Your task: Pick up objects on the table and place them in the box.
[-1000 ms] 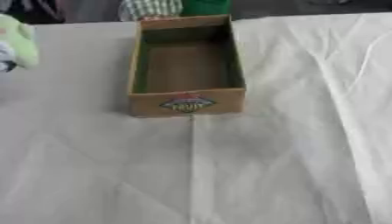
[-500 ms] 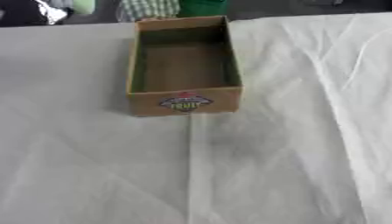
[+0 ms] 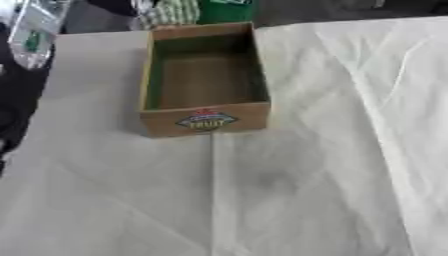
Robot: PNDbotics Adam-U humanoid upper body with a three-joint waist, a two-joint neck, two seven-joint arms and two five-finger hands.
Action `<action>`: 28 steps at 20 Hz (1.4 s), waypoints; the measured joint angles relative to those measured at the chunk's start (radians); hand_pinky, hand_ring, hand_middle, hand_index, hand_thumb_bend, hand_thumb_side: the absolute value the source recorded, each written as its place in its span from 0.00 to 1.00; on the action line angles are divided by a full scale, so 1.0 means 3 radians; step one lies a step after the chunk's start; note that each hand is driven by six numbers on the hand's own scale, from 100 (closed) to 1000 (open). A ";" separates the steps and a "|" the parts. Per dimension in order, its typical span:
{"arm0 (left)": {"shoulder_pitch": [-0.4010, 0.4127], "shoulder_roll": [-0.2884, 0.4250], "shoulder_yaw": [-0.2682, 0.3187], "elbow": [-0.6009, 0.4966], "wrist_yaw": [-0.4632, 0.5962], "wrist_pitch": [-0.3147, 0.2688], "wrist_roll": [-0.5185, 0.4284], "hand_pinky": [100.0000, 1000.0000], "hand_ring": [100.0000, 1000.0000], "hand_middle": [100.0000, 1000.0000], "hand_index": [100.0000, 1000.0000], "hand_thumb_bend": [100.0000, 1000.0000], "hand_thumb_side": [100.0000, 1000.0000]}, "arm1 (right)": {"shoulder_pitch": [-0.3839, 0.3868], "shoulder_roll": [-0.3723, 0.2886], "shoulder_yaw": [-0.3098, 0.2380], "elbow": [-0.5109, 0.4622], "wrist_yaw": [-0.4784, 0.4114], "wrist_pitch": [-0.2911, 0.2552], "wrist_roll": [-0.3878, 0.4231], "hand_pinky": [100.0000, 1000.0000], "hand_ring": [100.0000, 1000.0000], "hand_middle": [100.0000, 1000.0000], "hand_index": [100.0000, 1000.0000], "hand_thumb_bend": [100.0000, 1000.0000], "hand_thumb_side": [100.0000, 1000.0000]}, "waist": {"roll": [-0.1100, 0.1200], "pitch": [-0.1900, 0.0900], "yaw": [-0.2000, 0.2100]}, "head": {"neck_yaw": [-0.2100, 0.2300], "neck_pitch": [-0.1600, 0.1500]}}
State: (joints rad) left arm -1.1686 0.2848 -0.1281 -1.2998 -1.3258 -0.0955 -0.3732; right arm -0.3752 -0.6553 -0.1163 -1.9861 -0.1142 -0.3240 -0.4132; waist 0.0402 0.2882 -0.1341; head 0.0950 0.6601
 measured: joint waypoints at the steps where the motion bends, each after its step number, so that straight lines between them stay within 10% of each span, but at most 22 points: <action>1: -0.0013 -0.0071 0.0005 0.0062 -0.0105 0.0010 0.0053 0.43 0.53 0.46 0.73 0.00 0.21 | -0.0025 0.0006 0.0002 0.0000 -0.0012 -0.0003 0.0009 0.82 0.70 0.72 0.87 0.00 0.53 | -0.0001 0.0008 -0.0031 | 0.0021 -0.0010; 9: -0.0007 -0.0464 0.0011 0.0523 -0.0901 0.0075 0.0265 0.42 0.53 0.46 0.69 0.00 0.25 | -0.0129 0.0084 0.0040 0.0000 -0.0079 -0.0012 0.0070 0.82 0.70 0.72 0.87 0.00 0.53 | -0.0014 0.0056 -0.0151 | 0.0130 -0.0059; 17: 0.0062 -0.0551 0.0040 0.0871 -0.0970 0.0050 0.0072 0.47 0.59 0.54 0.72 0.00 0.36 | -0.0130 0.0114 0.0040 0.0000 -0.0093 -0.0002 0.0087 0.83 0.71 0.72 0.87 0.00 0.53 | -0.0003 0.0080 -0.0153 | 0.0114 -0.0070; 22: 0.0071 -0.0555 0.0051 0.0993 -0.0995 0.0071 -0.0406 0.53 0.68 0.62 0.78 0.03 0.73 | -0.0127 0.0114 0.0040 0.0000 -0.0093 0.0001 0.0089 0.83 0.71 0.72 0.87 0.00 0.53 | 0.0002 0.0087 -0.0153 | 0.0104 -0.0070; 28: 0.0078 -0.0555 0.0066 0.0999 -0.0992 0.0035 -0.0680 0.69 0.85 0.80 0.93 0.92 0.93 | -0.0123 0.0115 0.0040 0.0000 -0.0093 0.0004 0.0089 0.83 0.71 0.72 0.87 0.00 0.53 | 0.0003 0.0090 -0.0154 | 0.0102 -0.0070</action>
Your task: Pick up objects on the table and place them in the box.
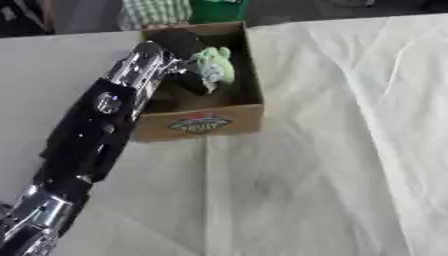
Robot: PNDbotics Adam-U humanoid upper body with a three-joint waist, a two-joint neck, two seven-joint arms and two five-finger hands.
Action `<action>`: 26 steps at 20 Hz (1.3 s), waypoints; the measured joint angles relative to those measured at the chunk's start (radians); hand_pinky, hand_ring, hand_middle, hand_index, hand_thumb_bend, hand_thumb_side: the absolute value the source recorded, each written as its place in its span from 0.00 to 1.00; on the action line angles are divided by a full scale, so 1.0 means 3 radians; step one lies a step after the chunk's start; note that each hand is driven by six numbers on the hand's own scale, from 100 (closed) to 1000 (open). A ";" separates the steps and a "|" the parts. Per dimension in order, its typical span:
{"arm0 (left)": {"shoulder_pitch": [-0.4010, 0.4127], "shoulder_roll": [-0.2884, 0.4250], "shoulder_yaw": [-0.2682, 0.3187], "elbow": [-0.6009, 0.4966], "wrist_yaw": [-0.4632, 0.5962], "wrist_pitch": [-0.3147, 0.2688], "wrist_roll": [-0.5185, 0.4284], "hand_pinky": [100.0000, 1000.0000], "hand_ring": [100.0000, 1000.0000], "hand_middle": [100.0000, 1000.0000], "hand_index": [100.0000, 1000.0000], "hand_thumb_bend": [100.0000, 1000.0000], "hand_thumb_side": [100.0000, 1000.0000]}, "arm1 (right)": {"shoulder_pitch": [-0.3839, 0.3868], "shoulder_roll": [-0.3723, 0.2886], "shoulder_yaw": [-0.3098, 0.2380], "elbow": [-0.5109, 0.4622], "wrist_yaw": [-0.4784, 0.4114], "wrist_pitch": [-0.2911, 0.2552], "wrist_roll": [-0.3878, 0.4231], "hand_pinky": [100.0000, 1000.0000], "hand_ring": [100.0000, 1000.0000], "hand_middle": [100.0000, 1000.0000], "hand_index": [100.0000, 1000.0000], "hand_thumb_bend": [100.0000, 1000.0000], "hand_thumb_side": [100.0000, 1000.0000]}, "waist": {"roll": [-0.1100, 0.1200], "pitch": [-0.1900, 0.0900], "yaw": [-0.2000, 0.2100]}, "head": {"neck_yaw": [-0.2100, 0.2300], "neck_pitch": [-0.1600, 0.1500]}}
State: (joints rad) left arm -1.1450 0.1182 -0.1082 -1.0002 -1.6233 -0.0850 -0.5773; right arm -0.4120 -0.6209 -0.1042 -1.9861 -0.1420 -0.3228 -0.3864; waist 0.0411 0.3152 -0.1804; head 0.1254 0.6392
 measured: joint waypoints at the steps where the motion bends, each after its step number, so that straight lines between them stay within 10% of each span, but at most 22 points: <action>1: 0.0000 0.0000 0.0001 0.0000 -0.0007 -0.0007 -0.0022 0.70 0.86 0.80 0.95 0.95 0.94 | 0.0000 0.0001 0.0000 0.0000 0.0000 0.0001 -0.0001 0.83 0.71 0.72 0.87 0.00 0.53 | 0.0000 0.0000 -0.0001 | -0.0001 0.0000; 12: 0.0002 0.0060 0.0068 -0.0142 -0.0035 0.0104 0.0134 0.76 0.89 0.84 1.00 0.99 1.00 | 0.0029 0.0005 -0.0005 0.0000 0.0000 0.0006 -0.0021 0.83 0.71 0.72 0.87 0.00 0.54 | 0.0016 -0.0007 0.0037 | -0.0026 0.0006; 19: 0.0091 0.0238 0.0169 -0.0876 0.0853 0.0243 0.0764 0.73 0.78 0.66 0.95 0.57 1.00 | 0.0087 -0.0001 -0.0050 0.0000 0.0013 -0.0010 -0.0079 0.82 0.71 0.72 0.87 0.00 0.52 | 0.0020 -0.0027 0.0123 | -0.0101 0.0037; 22: 0.0186 0.0350 0.0241 -0.1356 0.1706 0.0465 0.1285 0.72 0.74 0.61 0.92 0.22 1.00 | 0.0090 -0.0005 -0.0067 0.0000 0.0030 -0.0018 -0.0107 0.82 0.70 0.72 0.87 0.00 0.51 | 0.0020 -0.0027 0.0145 | -0.0126 0.0059; 26: 0.0377 0.0555 0.0298 -0.1890 0.2964 0.0776 0.1866 0.68 0.67 0.56 0.86 0.00 0.89 | 0.0135 -0.0027 -0.0094 0.0000 0.0056 -0.0027 -0.0144 0.82 0.70 0.72 0.87 0.00 0.51 | 0.0011 -0.0027 0.0210 | -0.0168 0.0088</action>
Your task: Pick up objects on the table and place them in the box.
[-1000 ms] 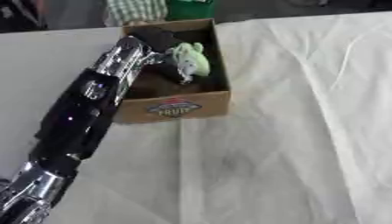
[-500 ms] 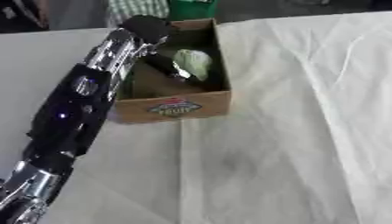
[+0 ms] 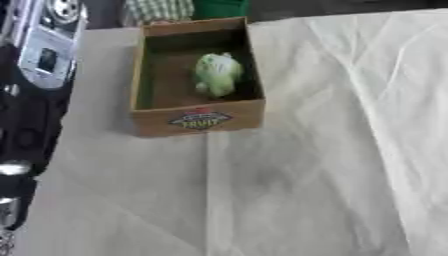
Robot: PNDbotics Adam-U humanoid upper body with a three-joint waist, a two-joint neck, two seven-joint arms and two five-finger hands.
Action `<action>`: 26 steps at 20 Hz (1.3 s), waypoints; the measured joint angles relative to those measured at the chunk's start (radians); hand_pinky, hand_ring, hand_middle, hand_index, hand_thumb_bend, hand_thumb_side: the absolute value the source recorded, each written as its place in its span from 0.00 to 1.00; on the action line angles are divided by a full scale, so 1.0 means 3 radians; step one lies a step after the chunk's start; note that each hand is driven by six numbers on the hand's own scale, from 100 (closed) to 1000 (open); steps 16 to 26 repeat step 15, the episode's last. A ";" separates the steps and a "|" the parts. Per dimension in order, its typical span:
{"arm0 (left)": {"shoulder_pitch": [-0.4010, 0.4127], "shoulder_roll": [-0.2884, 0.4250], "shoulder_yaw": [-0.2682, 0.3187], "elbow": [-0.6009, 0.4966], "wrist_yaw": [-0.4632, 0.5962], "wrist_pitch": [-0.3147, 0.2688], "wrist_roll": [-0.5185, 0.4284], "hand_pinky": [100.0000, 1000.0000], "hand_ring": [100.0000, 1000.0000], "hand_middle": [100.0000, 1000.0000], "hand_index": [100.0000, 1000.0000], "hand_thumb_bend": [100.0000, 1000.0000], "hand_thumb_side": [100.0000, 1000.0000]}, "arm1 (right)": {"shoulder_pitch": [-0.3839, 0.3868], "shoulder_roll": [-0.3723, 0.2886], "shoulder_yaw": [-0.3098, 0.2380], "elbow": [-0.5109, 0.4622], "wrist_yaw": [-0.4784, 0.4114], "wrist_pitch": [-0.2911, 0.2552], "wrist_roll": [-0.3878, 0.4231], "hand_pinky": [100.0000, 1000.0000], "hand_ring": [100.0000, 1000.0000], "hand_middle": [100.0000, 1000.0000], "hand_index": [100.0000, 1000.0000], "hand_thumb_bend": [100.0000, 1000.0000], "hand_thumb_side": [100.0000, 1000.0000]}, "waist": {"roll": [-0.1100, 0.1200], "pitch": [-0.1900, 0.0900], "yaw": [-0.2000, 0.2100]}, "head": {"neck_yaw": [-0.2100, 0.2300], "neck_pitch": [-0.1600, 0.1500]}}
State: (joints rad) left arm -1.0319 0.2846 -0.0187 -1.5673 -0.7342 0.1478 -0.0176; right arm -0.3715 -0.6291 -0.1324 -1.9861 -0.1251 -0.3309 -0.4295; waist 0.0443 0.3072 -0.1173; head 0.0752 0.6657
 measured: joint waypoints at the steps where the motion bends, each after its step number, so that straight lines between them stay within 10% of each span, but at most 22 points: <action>1: 0.0054 0.0059 0.0020 -0.0123 0.0308 0.0068 0.0117 0.66 0.63 0.53 0.85 0.00 0.85 | 0.0011 -0.0003 -0.0009 0.0000 0.0006 -0.0004 -0.0008 0.82 0.70 0.72 0.87 0.00 0.51 | -0.0008 0.0000 0.0014 | -0.0007 0.0006; 5: 0.0319 0.0279 0.0178 -0.0532 0.1472 0.0312 0.0900 0.65 0.59 0.52 0.84 0.00 0.75 | 0.0073 -0.0005 -0.0035 0.0000 0.0043 -0.0002 -0.0048 0.82 0.70 0.72 0.87 0.00 0.51 | -0.0065 -0.0013 0.0135 | -0.0056 0.0017; 10: 0.0781 0.0478 0.0299 -0.0979 0.2336 0.0147 0.1911 0.67 0.61 0.52 0.83 0.00 0.69 | 0.0129 -0.0004 -0.0074 0.0000 0.0090 0.0007 -0.0100 0.82 0.70 0.72 0.87 0.00 0.51 | -0.0104 -0.0026 0.0219 | -0.0127 0.0045; 15: 0.1289 0.0662 0.0372 -0.1313 0.2538 -0.0212 0.2110 0.70 0.64 0.57 0.85 0.00 0.69 | 0.0160 -0.0004 -0.0095 0.0000 0.0110 0.0000 -0.0140 0.82 0.70 0.72 0.87 0.00 0.52 | -0.0117 -0.0032 0.0253 | -0.0214 0.0062; 26: 0.1289 0.0662 0.0372 -0.1313 0.2538 -0.0212 0.2110 0.70 0.64 0.57 0.85 0.00 0.69 | 0.0160 -0.0004 -0.0095 0.0000 0.0110 0.0000 -0.0140 0.82 0.70 0.72 0.87 0.00 0.52 | -0.0117 -0.0032 0.0253 | -0.0214 0.0062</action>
